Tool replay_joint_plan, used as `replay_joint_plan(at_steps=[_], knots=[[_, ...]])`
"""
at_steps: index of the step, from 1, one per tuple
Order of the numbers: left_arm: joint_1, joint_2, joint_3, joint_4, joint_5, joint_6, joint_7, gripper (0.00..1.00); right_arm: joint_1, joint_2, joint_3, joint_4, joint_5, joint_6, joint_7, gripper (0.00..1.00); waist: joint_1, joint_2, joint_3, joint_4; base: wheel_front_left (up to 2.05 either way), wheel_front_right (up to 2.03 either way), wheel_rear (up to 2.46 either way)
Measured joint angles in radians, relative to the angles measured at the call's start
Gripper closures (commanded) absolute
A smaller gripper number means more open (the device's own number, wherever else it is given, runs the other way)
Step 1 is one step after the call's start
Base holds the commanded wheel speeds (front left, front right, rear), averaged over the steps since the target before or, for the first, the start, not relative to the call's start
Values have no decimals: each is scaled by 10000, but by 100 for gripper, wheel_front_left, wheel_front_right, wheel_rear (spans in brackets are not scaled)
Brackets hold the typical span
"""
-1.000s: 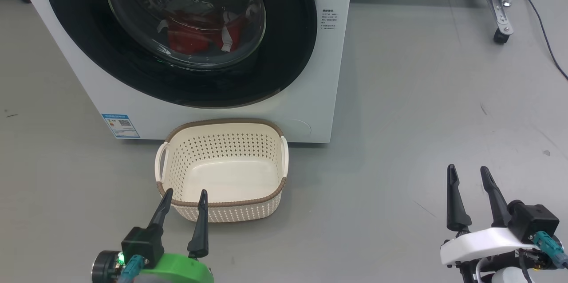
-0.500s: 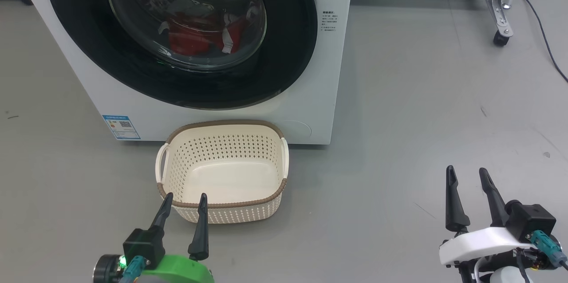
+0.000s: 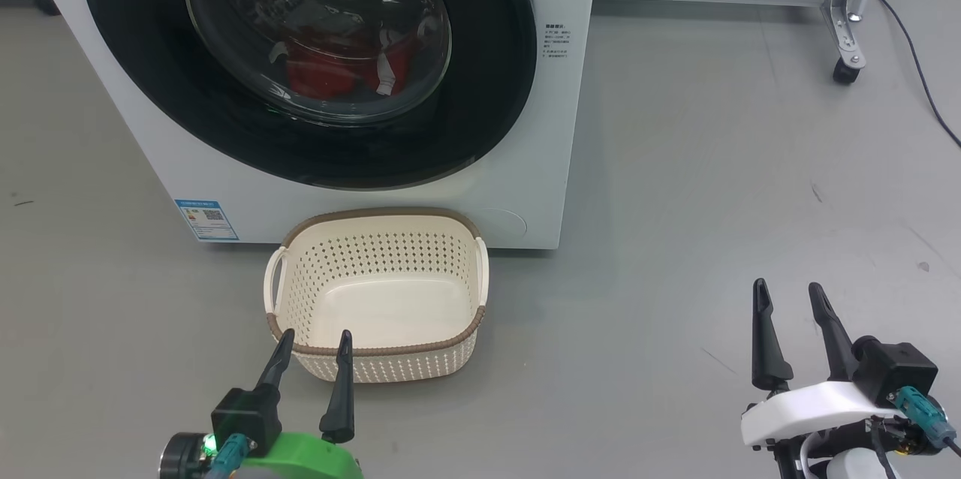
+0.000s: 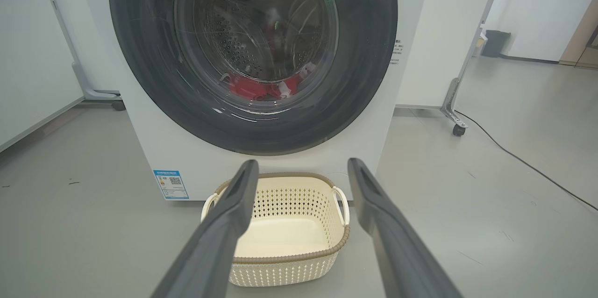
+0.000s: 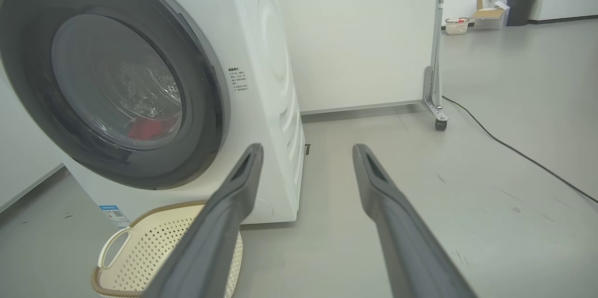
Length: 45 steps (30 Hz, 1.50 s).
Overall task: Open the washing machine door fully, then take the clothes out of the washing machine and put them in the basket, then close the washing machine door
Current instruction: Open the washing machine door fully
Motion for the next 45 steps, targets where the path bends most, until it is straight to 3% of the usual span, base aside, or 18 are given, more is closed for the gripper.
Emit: replay_joint_plan(at_steps=[27, 28, 29, 30, 39, 45], knots=[[-209, 0, -165, -81, -105, 205, 0, 0, -102, 36, -88, -25, 115, 38, 0, 0, 0, 0, 396, 139, 0, 0, 0], [-244, 0, -173, -100, -105, 217, 0, 0, -141, 36, -73, -27, 157, 61, 0, 56, 0, 0, 445, 152, 0, 0, 0], [-268, 0, -180, -107, -104, 219, 0, 0, -182, 38, -42, -31, 167, 67, 0, 86, 0, 0, 495, 167, 0, 0, 0], [-291, 0, -190, -123, -104, 219, 0, 0, -214, 38, -15, -61, 167, 102, 0, 100, 0, 0, 549, 181, 0, 0, 0], [-657, 0, -483, -410, -301, 221, 0, 0, -633, 107, -591, -69, 2368, 268, 199, 100, 0, 0, 1160, 392, 0, 0, 0], [-888, 2, -786, -500, -445, 221, 0, 0, -1148, 150, -1294, -48, 5139, 280, 980, 100, 0, 0, 1557, 626, 0, 0, 0]])
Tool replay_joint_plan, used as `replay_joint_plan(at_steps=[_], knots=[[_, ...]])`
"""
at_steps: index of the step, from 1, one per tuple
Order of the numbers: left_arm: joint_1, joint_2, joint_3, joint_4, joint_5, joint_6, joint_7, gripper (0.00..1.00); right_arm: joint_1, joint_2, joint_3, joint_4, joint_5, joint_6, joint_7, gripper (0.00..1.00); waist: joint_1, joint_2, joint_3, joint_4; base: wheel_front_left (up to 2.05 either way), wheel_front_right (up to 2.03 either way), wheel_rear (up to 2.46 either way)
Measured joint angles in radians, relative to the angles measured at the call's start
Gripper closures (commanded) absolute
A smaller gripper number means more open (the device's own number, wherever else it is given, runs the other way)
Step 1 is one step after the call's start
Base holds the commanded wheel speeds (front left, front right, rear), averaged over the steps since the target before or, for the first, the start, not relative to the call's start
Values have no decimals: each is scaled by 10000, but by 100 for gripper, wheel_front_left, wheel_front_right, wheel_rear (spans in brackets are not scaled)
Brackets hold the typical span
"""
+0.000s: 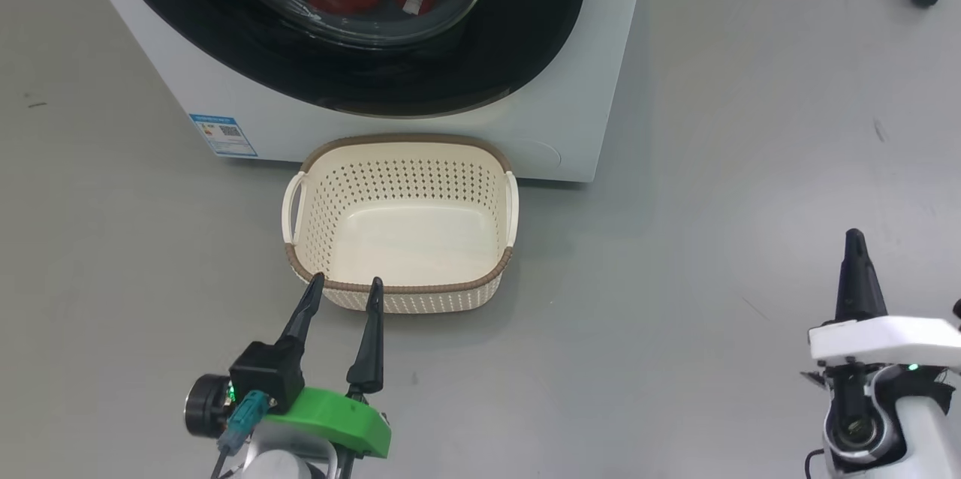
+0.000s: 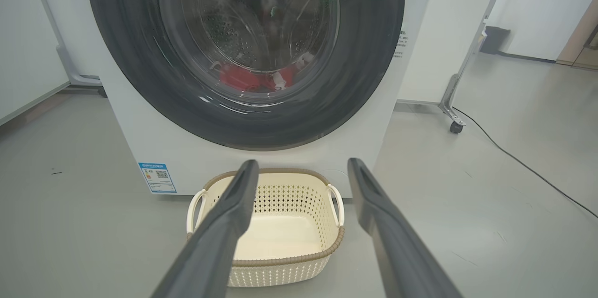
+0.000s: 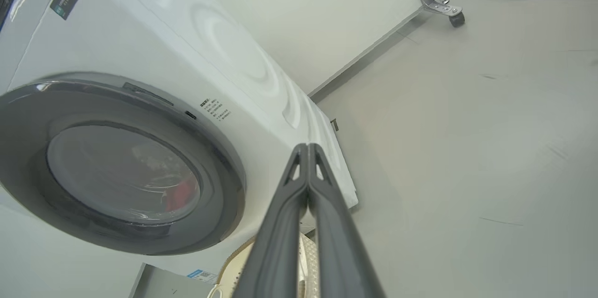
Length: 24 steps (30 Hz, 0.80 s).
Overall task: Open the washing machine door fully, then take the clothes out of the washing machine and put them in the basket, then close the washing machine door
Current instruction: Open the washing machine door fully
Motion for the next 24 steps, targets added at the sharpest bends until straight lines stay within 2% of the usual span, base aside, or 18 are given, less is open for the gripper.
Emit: replay_joint_plan(at_steps=[6, 12, 16, 24], knots=[[-290, 0, -234, -82, -15, 10, 0, 0, -951, 0, -800, -15, 2226, 0, 871, 100, 0, 0, 377, 303, 0, 0, 0], [-419, 0, -443, -171, -100, 50, 0, 0, -1953, -12, -1306, -98, 3338, -38, 1657, 100, 0, 0, 711, 548, 0, 0, 0], [-586, -2, -731, -244, -209, 88, 0, 0, -2732, -111, -1467, -167, 3754, -372, 2259, 100, 0, 0, 1003, 745, 0, 0, 0], [-852, -2, -1252, -387, -481, 186, 0, 0, -4215, -932, -1839, -163, 4153, -1016, 3058, 100, 0, 0, 1615, 1180, 0, 0, 0]])
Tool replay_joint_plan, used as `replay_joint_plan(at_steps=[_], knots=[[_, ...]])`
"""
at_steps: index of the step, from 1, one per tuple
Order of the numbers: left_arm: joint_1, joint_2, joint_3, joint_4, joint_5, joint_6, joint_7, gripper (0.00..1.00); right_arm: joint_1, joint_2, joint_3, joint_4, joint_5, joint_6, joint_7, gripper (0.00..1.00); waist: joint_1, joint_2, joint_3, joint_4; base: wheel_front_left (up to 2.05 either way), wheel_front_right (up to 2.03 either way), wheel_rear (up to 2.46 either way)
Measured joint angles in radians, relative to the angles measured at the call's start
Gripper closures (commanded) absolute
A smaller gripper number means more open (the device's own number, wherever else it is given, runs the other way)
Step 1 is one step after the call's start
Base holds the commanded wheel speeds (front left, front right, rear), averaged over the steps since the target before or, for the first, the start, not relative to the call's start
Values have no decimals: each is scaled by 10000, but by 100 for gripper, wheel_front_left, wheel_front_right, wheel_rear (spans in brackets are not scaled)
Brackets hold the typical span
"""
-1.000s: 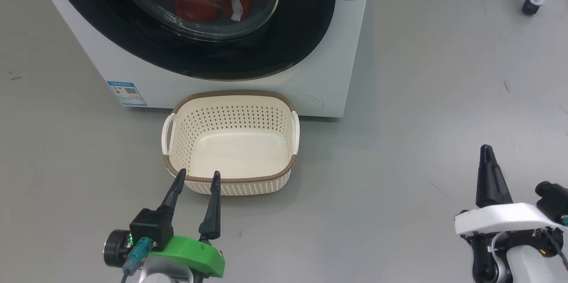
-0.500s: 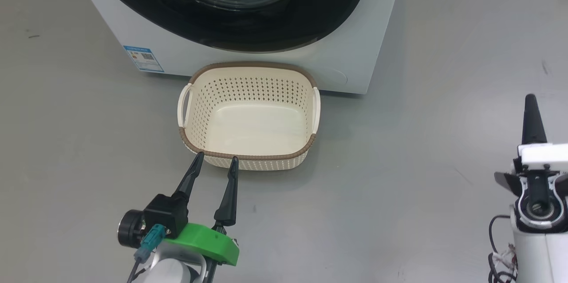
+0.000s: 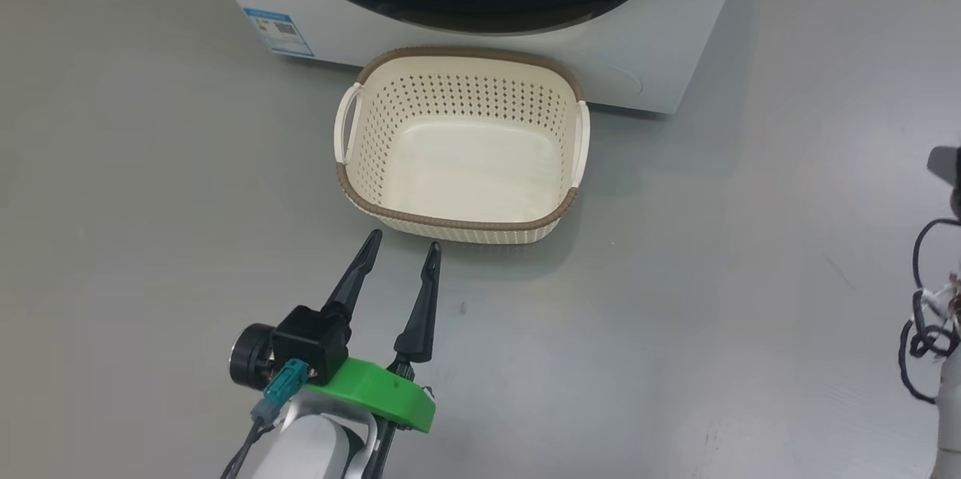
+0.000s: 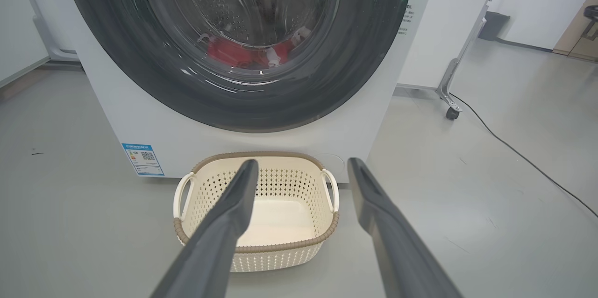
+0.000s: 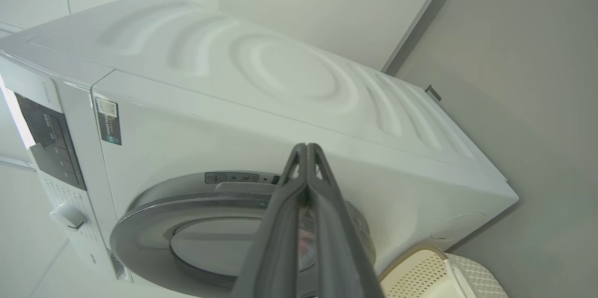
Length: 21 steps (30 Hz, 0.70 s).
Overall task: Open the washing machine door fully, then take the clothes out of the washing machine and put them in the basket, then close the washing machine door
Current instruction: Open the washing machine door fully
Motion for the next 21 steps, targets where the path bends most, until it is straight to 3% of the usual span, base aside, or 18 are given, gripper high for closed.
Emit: replay_joint_plan(at_steps=[10, 21], knots=[[-336, -4, -299, -228, -259, 161, 0, 0, -1683, -704, 84, 174, 211, -673, 941, 100, 0, 0, 731, 581, 0, 0, 0], [-607, -15, -702, -418, -740, 265, 0, 0, -3255, -1074, 454, 738, 408, -1047, 1806, 100, 0, -1, 1425, 1132, 0, 0, 0]])
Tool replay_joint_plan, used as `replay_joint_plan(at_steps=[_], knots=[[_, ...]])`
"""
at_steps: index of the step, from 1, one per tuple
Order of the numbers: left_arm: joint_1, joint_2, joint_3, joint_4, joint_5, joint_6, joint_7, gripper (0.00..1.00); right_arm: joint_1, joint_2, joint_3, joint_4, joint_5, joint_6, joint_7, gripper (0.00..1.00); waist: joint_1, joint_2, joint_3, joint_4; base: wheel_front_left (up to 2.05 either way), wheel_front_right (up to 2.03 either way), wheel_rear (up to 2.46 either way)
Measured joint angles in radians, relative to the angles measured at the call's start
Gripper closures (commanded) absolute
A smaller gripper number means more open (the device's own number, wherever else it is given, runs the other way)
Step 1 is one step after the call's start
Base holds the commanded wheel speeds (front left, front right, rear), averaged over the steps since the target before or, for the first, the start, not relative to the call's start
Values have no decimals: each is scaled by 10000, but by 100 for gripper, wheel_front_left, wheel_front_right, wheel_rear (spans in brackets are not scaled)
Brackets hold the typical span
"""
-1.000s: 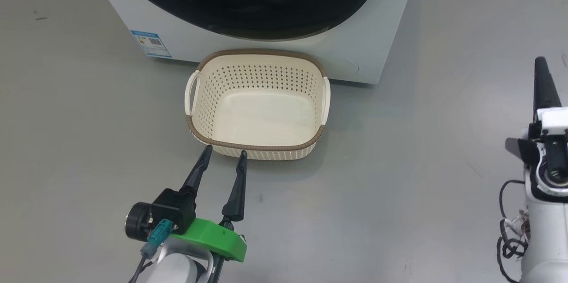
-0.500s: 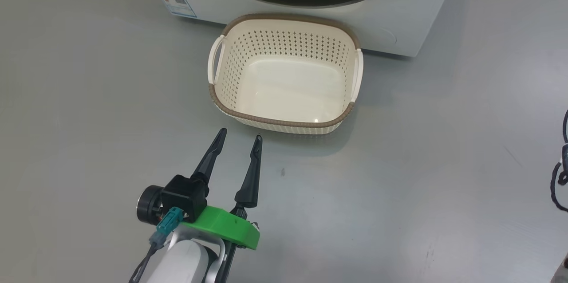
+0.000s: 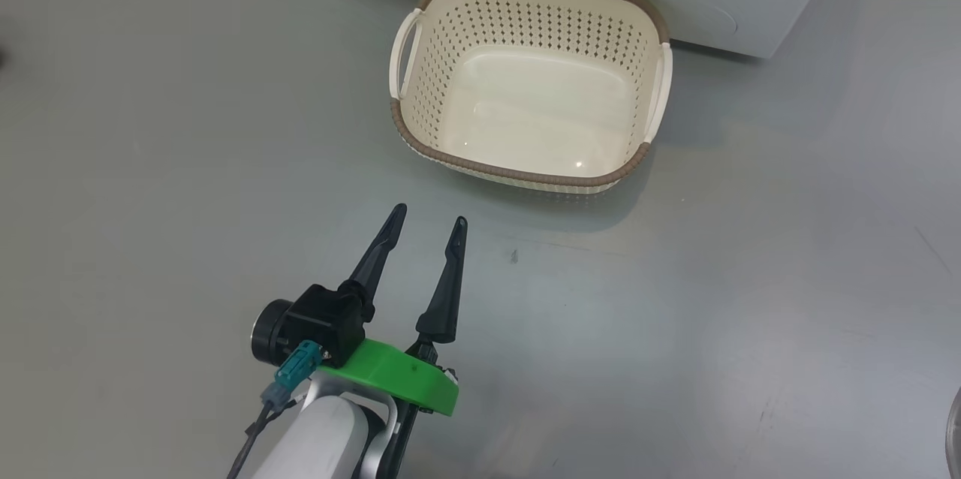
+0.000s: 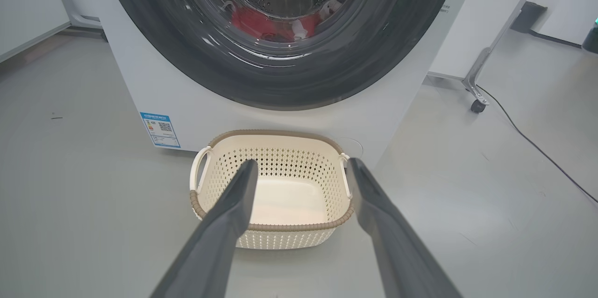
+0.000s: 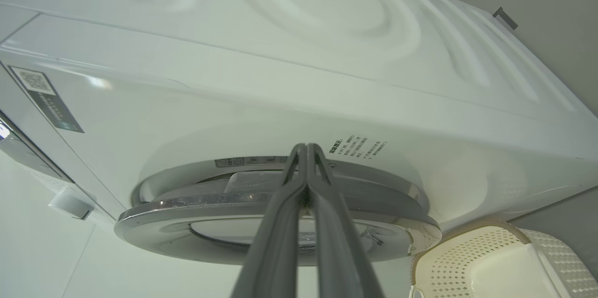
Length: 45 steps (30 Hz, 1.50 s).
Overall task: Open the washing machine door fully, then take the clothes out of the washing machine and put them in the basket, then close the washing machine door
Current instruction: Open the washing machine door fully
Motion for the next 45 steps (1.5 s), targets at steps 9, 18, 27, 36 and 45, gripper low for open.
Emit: replay_joint_plan(at_steps=[9, 18, 27, 36, 45], knots=[[-226, -12, -290, -90, -81, 92, 0, 0, -1261, 205, -180, 721, 715, -245, 414, 100, 0, 0, 486, 359, 0, 0, 0], [-344, -23, -232, -90, -280, 209, 0, 0, -2065, 265, -192, 1557, 1043, -330, 823, 100, 0, 0, 752, 705, 0, 0, 0], [-368, -23, -217, -88, -284, 297, 0, 0, -2843, 451, -111, 2278, 1135, -334, 936, 100, 0, 0, 834, 822, 0, 0, 0], [-376, -25, -324, -163, -374, 311, 0, 0, -3499, 479, 169, 3127, 1005, -334, 1024, 100, 0, 0, 940, 944, 0, 0, 0], [-382, -27, -359, -249, -466, 353, 0, 0, -3987, 230, 221, 3785, 838, -334, 1143, 100, 0, 0, 1022, 1077, 0, 0, 0]])
